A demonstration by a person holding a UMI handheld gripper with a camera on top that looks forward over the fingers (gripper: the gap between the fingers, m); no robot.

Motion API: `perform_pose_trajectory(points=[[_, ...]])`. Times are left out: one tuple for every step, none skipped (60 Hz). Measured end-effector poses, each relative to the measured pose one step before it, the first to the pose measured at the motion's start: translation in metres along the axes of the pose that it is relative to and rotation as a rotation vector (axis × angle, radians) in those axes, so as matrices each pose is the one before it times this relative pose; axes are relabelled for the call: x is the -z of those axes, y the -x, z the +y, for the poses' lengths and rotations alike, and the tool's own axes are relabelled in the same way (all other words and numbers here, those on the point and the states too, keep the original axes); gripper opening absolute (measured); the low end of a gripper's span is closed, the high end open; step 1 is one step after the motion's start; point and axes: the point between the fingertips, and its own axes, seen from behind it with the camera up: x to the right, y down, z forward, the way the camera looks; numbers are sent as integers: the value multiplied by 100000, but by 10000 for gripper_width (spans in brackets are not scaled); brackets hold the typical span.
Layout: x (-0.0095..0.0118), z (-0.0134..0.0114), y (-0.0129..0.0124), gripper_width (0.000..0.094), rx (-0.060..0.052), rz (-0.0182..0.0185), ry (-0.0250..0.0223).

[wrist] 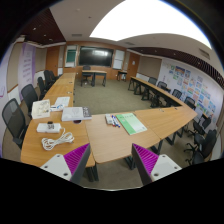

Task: Unplug charger

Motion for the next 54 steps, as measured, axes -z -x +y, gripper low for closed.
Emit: perform_pose_trajectory(points=[[12,101,-17,856,-15,99,316],[1240,93,-2038,856,-256,-358,465],[-1250,115,1982,856,45,515,180],[-34,125,8,857,-132,-62,342],[-30,182,7,857,-130,-109,401],[-49,283,45,857,-120,-109,467],[-56,282,16,856,-110,-54,508],[-70,314,36,857,-73,-59,505],[315,342,-468,856,-8,-142,572],[123,499,-346,856,-18,-188,393],[-131,246,101,856,30,38,519],[-91,304,78,857,-21,-34,463],[-88,333,129,858,5,-52,460],[-129,372,193,858,22,-140,445],[-437,188,770,861,69,-6,500],[61,575,-160,860,154,-432,261],[-156,86,654,859,148,-163,649],[-491,613,575,860,152,-340,172],[-366,355,509,860,209,-435,319],[-351,377,570,861,276,-523,320],[-337,404,666,861,303,-649,350],[-365,359,751,860,422,-877,287],[-361,284,871,858,458,-1095,98],[-420,224,997,853,549,-1486,-200],[-167,-188,837,853,515,-1533,-42],[-592,389,1086,854,573,-1590,-454],[-548,146,1080,854,485,-1585,-303],[-607,100,1084,856,378,-1516,-391],[-642,5,1085,853,251,-1483,-517],[-702,-83,1120,855,181,-1464,-641],[-633,-310,1100,853,118,-1474,-559],[-784,-143,1137,855,142,-1413,-586],[-649,-232,1171,856,178,-1361,-430],[-972,-99,1076,855,219,-1313,-623],[-841,-305,1159,857,157,-1310,-480],[-975,-185,1112,855,145,-1232,-744],[-954,-302,1104,855,157,-1189,-795],[-963,-363,1109,856,182,-1244,-886],[-937,-442,1122,857,143,-1256,-782],[-988,-347,1083,859,140,-1280,-793],[-1209,-453,1138,859,109,-1288,-820],[-1038,-387,974,859,122,-1113,-910],[-1019,-383,933,860,104,-923,-1091],[-1090,-413,937,860,244,-1131,-1198],[-1175,-413,916,860,325,-972,-1204],[-1132,-336,817,861,466,-692,-932],[-1155,-294,734,859,483,-509,-799],[-1164,-274,679,858,391,-416,-773],[-1196,-230,600,860,434,-281,-722],[-1158,-159,534,861,465,-131,-572],[-1152,-122,494,860,630,-53,-408],[-1046,-78,436,859,716,-5,-591],[-1128,-189,420,858,789,239,-325],[-1090,-121,329,857,919,144,-475]])
